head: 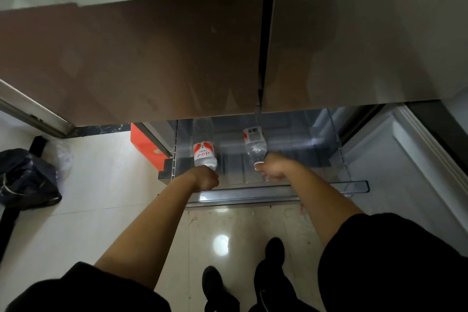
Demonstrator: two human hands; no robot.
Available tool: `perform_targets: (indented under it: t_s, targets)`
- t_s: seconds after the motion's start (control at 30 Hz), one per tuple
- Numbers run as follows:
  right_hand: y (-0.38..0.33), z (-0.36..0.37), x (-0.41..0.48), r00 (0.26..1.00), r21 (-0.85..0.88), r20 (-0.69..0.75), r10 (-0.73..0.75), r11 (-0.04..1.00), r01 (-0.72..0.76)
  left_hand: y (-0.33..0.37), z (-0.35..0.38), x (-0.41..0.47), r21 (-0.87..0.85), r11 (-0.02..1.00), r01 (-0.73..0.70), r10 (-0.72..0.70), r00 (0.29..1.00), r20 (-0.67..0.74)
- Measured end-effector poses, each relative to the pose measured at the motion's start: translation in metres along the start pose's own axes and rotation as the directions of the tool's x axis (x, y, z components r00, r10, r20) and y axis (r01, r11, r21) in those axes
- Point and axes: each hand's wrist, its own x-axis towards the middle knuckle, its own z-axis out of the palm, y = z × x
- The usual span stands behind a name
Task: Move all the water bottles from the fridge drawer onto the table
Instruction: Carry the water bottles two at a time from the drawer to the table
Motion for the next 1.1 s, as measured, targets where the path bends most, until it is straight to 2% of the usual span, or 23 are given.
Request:
perform_targets:
  t_s: [0.07,0.17,0.23,0.3,0.37,0.4,0.53,0.67,0.73,0.8,0.9,1.0,1.1]
  targets:
    - [-0.006,-0.002,-0.013,0.999,0.079,-0.043,-0.012,0.997,0.016,0.002,-0.003,-0.009,-0.045,0.999,-0.024,0.019,0.993,-0.113]
    - [-0.02,-0.007,-0.043,0.973,0.139,-0.222,-0.059,0.986,0.092,0.002,-0.01,-0.031,0.006,0.993,-0.115,0.113,0.957,-0.266]
    - [-0.032,-0.015,-0.067,0.929,0.0,-0.357,-0.099,0.994,0.106,0.002,-0.018,-0.046,0.04,0.992,-0.118,0.123,0.877,-0.464]
    - [-0.043,-0.023,-0.089,0.852,-0.144,-0.507,-0.131,0.987,0.066,0.002,-0.029,-0.06,0.043,0.991,-0.124,0.121,0.742,-0.66]
    - [-0.048,-0.028,-0.103,0.769,-0.218,-0.617,-0.167,0.975,0.037,0.001,-0.039,-0.073,0.048,0.986,-0.162,0.141,0.632,-0.762]
    - [-0.049,-0.029,-0.106,0.737,-0.255,-0.651,-0.184,0.967,0.016,0.0,-0.041,-0.077,0.062,0.981,-0.184,0.164,0.615,-0.771]
    - [-0.056,-0.014,-0.123,0.657,-0.341,-0.713,-0.247,0.94,-0.016,-0.005,-0.037,-0.092,0.147,0.951,-0.271,0.299,0.692,-0.657]
    - [-0.058,0.012,-0.13,0.596,-0.315,-0.744,-0.301,0.945,0.083,-0.005,-0.039,-0.092,0.103,0.947,-0.305,0.298,0.706,-0.642]
    - [-0.058,0.026,-0.127,0.614,-0.239,-0.73,-0.3,0.954,0.182,-0.009,-0.041,-0.086,0.083,0.948,-0.306,0.287,0.716,-0.637]
    - [-0.056,0.04,-0.126,0.668,-0.063,-0.698,-0.257,0.952,0.3,-0.014,-0.04,-0.08,0.043,0.946,-0.32,0.273,0.724,-0.634]
    - [-0.051,0.055,-0.125,0.722,0.153,-0.669,-0.176,0.918,0.366,-0.02,-0.039,-0.071,-0.089,0.918,-0.387,0.246,0.731,-0.636]
    - [-0.045,0.067,-0.12,0.726,0.149,-0.659,-0.195,0.913,0.38,-0.026,-0.035,-0.067,-0.249,0.844,-0.475,0.232,0.742,-0.629]
    - [-0.043,0.073,-0.111,0.716,0.082,-0.66,-0.228,0.925,0.37,-0.03,-0.028,-0.063,-0.328,0.785,-0.525,0.201,0.717,-0.667]
